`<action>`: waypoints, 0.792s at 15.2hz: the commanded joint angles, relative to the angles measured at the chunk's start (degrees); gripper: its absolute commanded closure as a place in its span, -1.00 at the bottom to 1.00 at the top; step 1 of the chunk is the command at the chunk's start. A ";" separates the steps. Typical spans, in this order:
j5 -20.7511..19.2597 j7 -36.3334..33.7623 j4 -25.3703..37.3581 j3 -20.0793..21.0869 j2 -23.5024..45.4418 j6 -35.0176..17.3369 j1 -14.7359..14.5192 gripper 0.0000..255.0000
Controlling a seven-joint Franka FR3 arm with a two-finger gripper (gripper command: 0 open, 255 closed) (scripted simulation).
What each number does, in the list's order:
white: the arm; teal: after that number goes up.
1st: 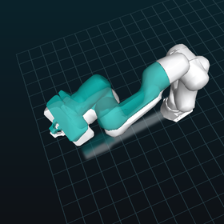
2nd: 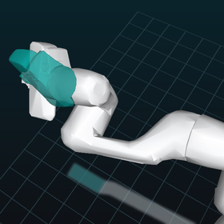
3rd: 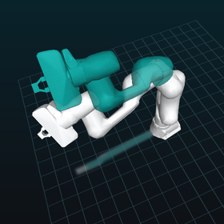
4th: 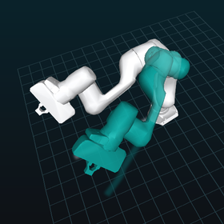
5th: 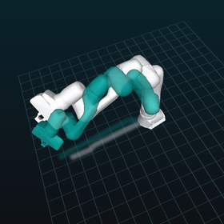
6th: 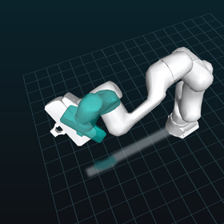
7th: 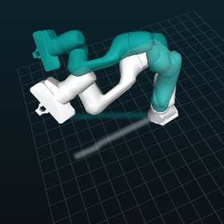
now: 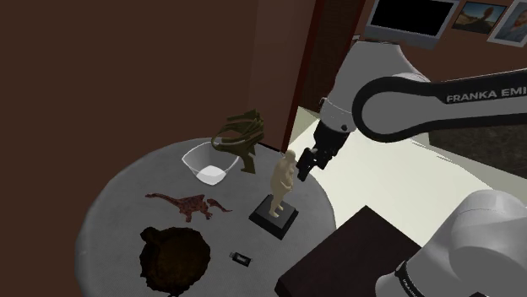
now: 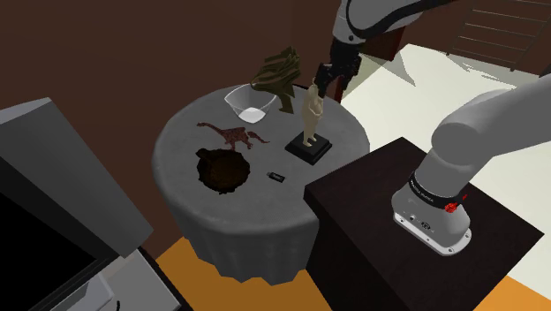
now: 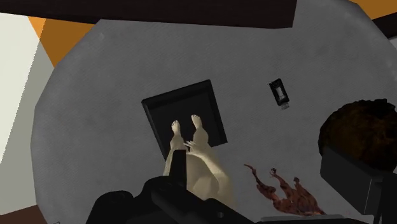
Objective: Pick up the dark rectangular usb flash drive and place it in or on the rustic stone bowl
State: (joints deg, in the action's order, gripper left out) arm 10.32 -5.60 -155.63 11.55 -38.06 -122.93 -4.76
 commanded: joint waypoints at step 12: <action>-0.21 -9.46 -2.43 11.53 26.85 -27.58 -1.65 -1.00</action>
State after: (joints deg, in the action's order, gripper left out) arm 10.47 -13.95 -157.63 22.12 -13.25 -148.17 -6.29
